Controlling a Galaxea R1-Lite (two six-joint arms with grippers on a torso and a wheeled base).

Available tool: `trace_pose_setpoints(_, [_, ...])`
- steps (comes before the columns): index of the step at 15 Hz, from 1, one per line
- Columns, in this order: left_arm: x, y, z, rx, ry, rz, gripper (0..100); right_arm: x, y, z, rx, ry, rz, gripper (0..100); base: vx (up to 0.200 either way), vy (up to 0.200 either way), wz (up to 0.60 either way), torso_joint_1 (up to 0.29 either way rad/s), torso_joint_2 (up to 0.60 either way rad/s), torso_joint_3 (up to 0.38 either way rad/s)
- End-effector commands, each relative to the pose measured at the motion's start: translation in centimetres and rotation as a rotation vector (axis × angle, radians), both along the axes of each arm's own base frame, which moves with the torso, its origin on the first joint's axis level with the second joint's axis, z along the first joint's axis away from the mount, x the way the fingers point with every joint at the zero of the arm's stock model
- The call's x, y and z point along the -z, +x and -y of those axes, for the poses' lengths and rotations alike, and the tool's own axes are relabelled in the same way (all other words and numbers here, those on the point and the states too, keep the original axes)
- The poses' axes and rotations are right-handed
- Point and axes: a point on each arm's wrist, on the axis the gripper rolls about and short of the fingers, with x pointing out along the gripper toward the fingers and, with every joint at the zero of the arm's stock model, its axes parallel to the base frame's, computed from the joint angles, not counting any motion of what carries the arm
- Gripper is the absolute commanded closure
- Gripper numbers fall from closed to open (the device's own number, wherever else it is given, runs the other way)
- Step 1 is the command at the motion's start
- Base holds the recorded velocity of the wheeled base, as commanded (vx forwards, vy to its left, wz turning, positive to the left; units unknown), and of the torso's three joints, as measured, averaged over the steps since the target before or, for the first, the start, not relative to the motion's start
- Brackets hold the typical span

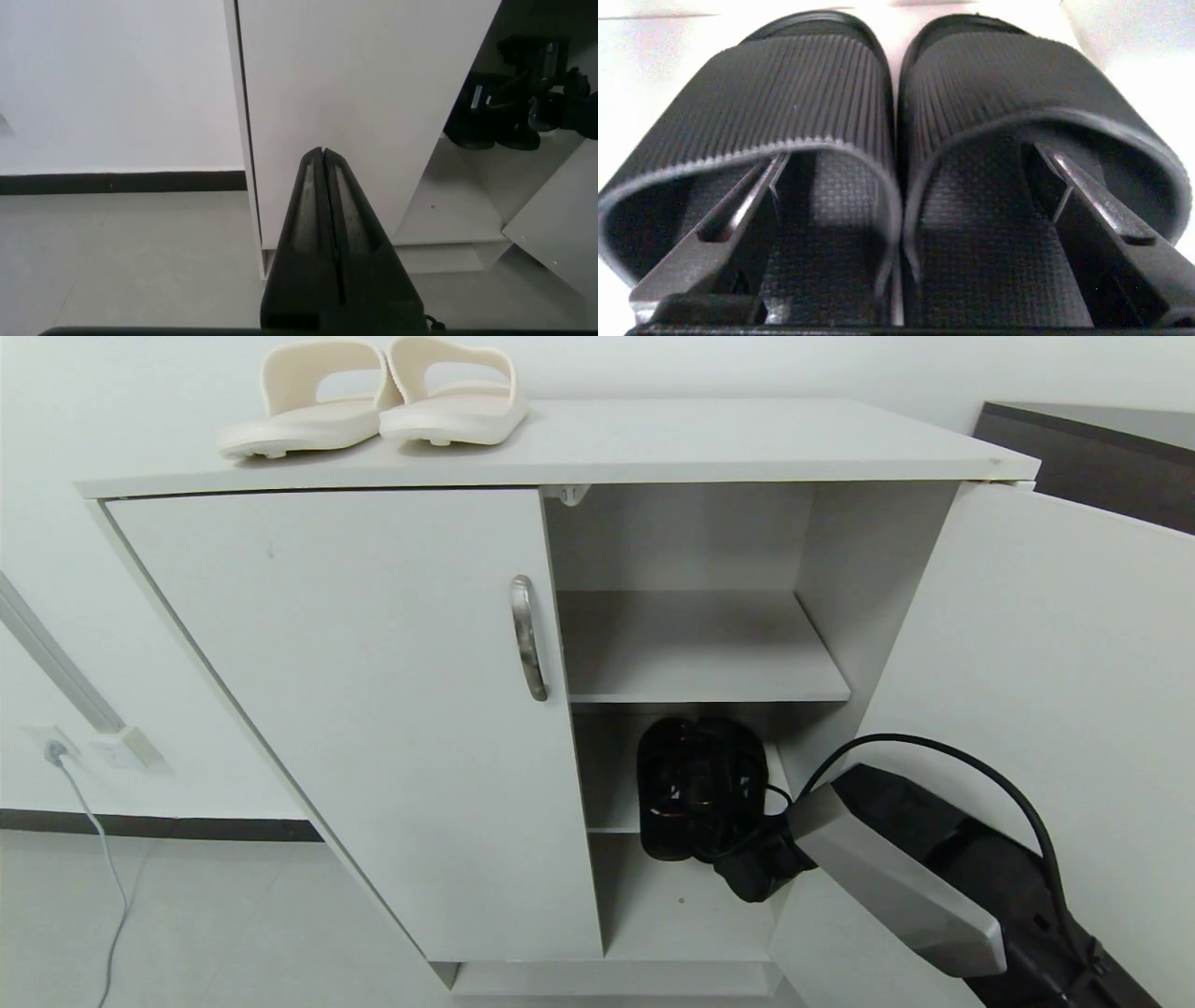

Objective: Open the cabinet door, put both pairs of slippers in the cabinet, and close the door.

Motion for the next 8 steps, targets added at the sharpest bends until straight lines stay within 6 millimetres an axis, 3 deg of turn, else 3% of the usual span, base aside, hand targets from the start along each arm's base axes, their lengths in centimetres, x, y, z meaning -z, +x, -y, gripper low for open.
trace_pose_setpoints(1, [0.0, 0.0, 0.0, 0.000, -0.001, -0.001, 100, -1.5, -1.3, 0.1, -0.012, 0.009, 0.013, 0, 0.000, 0.000, 0.00, 0.000, 0.00, 0.000])
trace_pose_setpoints(5, [0.0, 0.0, 0.0, 0.000, -0.001, -0.001, 100, -2.9, -4.3, 0.5, -0.040, 0.024, 0.035, 0, 0.000, 0.000, 0.00, 0.000, 0.00, 0.000])
trace_pose_setpoints(8, [0.0, 0.0, 0.0, 0.000, -0.001, -0.001, 100, -4.9, -8.2, 1.1, -0.085, 0.020, 0.027, 0, 0.000, 0.000, 0.00, 0.000, 0.00, 0.000])
